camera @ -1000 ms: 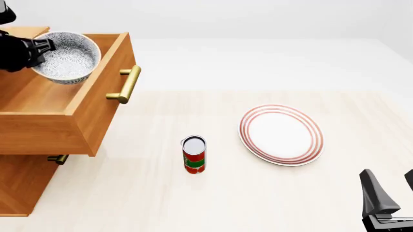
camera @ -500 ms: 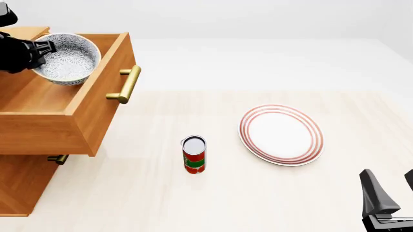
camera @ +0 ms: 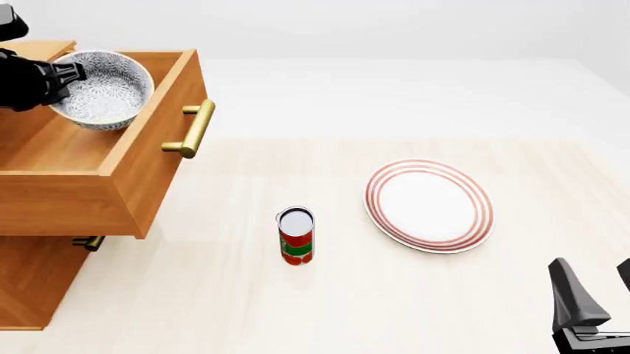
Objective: Put the bowl in the top drawer of the cabinet.
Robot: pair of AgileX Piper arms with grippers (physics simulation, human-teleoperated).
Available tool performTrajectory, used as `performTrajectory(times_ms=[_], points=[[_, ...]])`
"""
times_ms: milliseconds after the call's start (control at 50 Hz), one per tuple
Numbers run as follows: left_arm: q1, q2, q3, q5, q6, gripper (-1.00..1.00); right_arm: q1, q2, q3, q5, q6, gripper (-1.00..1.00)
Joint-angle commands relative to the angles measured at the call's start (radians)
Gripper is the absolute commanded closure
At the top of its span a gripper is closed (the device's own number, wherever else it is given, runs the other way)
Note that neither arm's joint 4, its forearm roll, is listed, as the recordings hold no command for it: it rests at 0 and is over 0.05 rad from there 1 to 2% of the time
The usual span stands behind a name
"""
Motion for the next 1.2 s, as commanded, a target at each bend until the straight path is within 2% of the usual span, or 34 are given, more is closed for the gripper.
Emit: performTrajectory(times_ms=[20,40,60,680,1200], points=[[-0.004,0.015,0.005,-0.005,0.020,1.00,0.000,0.000,0.000,0.000,0.000,-1.00],[-0.003,0.017,0.004,-0.004,0.025,1.00,0.000,0.000,0.000,0.000,0.000,-1.00],[-0.002,0.020,0.005,-0.005,0.029,-1.00,0.000,0.000,0.000,0.000,0.000,-1.00],[-0.007,-0.015,-0.014,0.029,0.050,-1.00,0.000,0.000,0.000,0.000,0.000,-1.00],[-0.056,-0.259,-0.053,0.181,0.043,-1.00,0.000,0.000,0.000,0.000,0.000,-1.00]])
